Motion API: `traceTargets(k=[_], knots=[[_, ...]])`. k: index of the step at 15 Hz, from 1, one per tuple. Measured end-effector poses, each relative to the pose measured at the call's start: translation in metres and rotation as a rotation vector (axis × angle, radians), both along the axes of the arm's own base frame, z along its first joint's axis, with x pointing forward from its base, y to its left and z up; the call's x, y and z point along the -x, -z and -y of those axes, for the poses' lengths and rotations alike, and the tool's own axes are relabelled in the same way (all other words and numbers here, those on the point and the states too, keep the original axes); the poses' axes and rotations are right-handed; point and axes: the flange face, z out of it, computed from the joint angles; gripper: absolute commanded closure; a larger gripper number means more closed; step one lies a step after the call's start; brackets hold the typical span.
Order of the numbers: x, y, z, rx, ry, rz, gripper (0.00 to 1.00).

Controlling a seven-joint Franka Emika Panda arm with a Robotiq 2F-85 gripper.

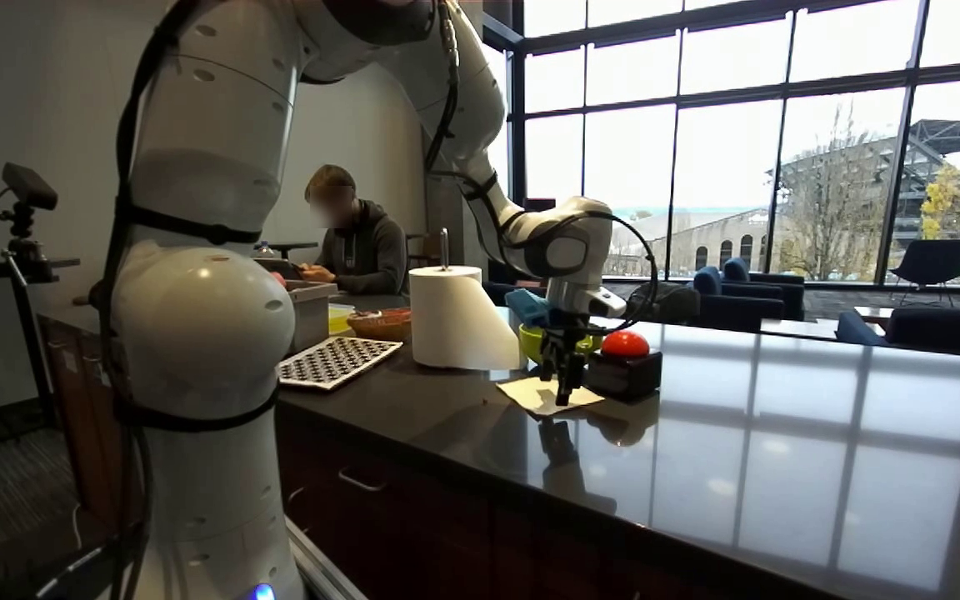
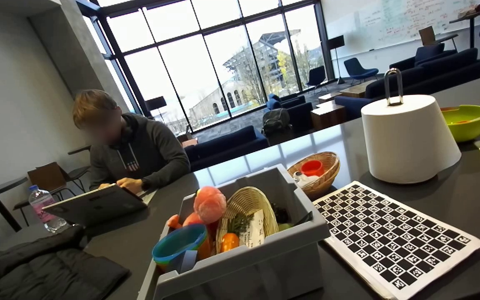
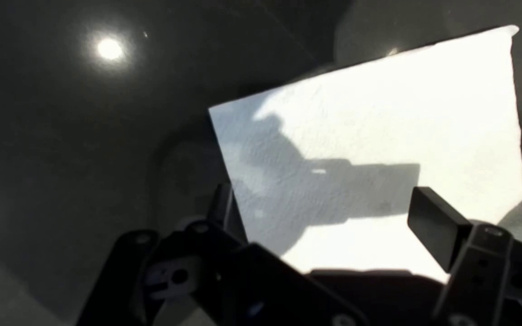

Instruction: Use the napkin to wipe the counter.

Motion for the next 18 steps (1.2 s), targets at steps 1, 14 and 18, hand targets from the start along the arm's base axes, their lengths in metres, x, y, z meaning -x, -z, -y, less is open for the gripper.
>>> traceTargets(k=[1, 14, 18], knots=[[0.0, 0.0, 0.0, 0.001, 0.0, 0.001, 0.0], [-0.008, 0.016, -0.005, 0.021, -0.023, 0.038, 0.0], [-0.015, 0.017, -0.01, 0.049, -0.046, -0.004, 0.0]])
